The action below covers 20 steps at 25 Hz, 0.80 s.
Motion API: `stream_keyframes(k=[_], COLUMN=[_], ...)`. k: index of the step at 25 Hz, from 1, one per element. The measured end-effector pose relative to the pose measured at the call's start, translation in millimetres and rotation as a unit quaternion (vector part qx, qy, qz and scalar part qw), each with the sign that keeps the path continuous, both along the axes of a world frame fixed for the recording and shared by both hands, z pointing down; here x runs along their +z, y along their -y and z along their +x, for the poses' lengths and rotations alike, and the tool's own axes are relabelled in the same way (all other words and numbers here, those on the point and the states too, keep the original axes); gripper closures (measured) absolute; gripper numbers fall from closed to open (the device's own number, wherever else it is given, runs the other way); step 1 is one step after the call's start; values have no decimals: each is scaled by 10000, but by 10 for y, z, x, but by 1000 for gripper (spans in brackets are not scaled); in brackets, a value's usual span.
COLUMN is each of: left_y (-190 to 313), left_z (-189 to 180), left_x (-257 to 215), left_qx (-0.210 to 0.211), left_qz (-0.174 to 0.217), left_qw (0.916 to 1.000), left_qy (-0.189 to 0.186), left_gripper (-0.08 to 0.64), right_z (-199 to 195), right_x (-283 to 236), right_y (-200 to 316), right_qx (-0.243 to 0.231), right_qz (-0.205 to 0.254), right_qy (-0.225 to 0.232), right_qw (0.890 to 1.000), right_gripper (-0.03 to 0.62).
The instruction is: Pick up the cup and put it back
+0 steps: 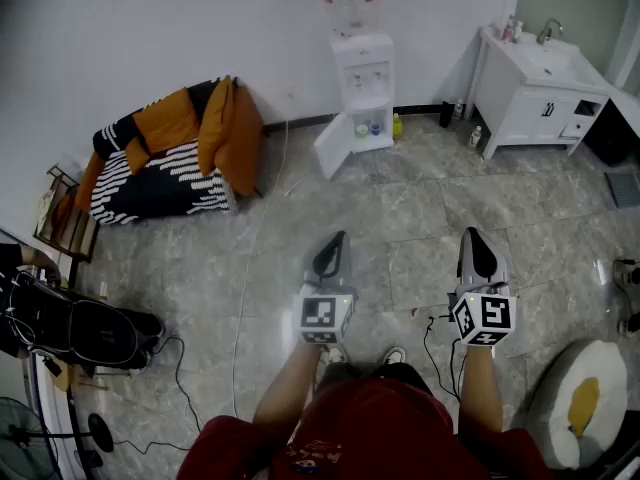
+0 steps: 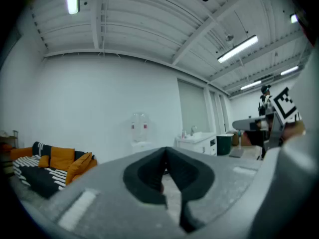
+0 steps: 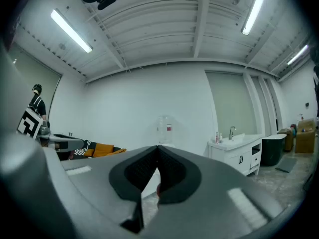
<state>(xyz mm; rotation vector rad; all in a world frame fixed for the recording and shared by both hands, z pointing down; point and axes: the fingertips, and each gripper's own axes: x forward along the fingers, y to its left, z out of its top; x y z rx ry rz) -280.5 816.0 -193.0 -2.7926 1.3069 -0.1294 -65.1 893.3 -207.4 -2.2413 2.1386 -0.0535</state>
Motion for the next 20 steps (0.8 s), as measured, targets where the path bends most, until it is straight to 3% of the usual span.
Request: stream_keyframes(k=[9,20], left_y=[-199,-207], left_z=[579,931], left_x=[-47,-41], left_qx=[9,-117], left_qz=[148,245], left_qw=[9999,9996], left_qy=[17,55], left_gripper=[558,560], right_z=[528,856], right_x=[47,149], right_y=[-172,-155], right_qx=[-11,-80], right_qz=[98,225], right_qy=[2,157], right_qw=[10000,9996], right_gripper=[592,595])
